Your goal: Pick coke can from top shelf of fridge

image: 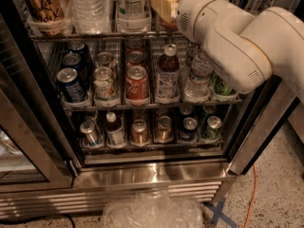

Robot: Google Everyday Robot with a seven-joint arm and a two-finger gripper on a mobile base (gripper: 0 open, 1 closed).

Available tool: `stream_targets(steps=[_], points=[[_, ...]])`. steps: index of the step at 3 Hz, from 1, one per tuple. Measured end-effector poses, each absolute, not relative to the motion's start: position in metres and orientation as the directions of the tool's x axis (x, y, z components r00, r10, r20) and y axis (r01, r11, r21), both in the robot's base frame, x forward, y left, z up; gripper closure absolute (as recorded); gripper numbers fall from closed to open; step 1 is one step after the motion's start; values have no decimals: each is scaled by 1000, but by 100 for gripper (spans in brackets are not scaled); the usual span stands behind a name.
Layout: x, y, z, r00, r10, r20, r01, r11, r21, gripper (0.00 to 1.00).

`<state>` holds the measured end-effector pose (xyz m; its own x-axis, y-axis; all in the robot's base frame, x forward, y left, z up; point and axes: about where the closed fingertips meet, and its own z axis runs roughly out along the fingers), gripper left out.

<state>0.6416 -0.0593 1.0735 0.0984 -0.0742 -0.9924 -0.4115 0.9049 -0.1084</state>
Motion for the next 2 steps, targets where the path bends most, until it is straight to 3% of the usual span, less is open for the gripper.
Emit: stream_targets(steps=[2], points=[[642, -59, 1073, 98, -74, -992, -412, 905, -108, 99]])
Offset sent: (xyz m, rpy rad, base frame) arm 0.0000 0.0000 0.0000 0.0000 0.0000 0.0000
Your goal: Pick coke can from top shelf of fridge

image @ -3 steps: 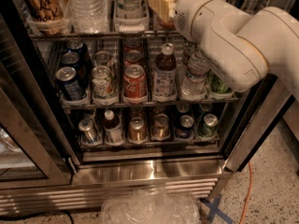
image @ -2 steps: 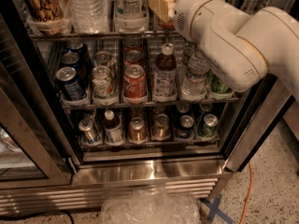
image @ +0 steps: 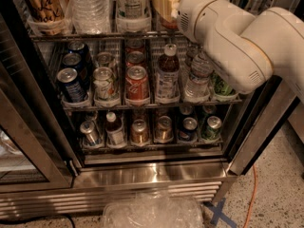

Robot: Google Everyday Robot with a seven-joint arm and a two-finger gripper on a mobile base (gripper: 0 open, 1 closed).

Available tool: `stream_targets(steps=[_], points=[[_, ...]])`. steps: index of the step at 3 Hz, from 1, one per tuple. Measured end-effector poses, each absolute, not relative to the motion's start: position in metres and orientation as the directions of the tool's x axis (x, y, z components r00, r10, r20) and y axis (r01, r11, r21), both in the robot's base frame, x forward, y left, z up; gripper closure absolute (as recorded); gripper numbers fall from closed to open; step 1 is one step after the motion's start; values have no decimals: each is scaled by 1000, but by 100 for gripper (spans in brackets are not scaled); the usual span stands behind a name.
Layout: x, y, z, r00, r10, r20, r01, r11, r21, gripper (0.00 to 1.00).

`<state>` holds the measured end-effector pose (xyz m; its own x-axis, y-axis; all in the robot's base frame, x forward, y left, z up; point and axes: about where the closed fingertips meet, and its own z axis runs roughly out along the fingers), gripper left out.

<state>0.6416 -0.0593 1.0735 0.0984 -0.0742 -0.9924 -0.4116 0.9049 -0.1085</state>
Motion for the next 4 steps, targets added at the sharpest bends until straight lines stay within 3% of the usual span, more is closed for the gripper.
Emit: stream_targets(steps=[4], points=[[621, -45, 1079, 112, -80, -990, -450, 884, -122, 100]])
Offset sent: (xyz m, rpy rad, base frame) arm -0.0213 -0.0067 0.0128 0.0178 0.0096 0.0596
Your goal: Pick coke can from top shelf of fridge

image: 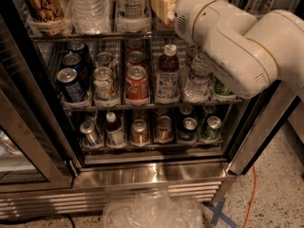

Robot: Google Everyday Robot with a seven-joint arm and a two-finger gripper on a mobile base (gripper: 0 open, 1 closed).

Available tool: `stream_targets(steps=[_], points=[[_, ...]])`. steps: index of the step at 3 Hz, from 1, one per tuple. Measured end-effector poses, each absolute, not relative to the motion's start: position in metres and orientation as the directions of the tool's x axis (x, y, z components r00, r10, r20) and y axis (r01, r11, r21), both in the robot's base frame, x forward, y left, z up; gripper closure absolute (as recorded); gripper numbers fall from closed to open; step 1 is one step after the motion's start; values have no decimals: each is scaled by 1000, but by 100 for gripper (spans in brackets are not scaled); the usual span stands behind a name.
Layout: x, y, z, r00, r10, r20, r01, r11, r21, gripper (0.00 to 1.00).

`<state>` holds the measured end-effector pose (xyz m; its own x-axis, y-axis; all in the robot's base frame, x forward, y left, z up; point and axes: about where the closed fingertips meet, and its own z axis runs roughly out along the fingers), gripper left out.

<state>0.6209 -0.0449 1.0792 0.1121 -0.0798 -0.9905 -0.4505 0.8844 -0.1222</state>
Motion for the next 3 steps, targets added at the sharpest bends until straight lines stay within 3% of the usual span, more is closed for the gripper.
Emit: stream_targets(steps=[3], points=[[612, -46, 1098, 208, -102, -973, -451, 873, -188, 100]])
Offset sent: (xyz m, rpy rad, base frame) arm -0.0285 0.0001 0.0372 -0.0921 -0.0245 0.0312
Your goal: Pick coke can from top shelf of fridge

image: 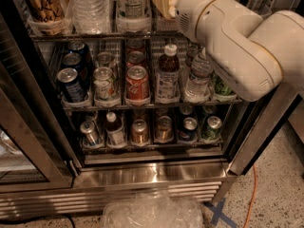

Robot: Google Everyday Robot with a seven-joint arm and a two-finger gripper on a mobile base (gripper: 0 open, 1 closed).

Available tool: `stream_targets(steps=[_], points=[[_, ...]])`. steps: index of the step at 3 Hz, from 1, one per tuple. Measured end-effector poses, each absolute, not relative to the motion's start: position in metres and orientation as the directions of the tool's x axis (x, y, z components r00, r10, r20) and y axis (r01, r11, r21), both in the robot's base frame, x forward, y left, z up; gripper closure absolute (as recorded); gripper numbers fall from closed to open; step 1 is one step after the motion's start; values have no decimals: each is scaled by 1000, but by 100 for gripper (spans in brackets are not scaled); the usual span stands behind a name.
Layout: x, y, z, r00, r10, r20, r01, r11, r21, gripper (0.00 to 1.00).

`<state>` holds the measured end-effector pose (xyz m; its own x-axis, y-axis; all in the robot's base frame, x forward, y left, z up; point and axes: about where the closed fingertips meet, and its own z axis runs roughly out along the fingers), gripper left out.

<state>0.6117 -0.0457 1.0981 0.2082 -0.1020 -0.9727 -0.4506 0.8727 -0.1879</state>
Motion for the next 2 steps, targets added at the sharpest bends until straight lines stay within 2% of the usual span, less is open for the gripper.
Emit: stream_targets(steps=[2], points=[[589, -58, 1113, 315, -64, -947, -460, 863, -212, 100]])
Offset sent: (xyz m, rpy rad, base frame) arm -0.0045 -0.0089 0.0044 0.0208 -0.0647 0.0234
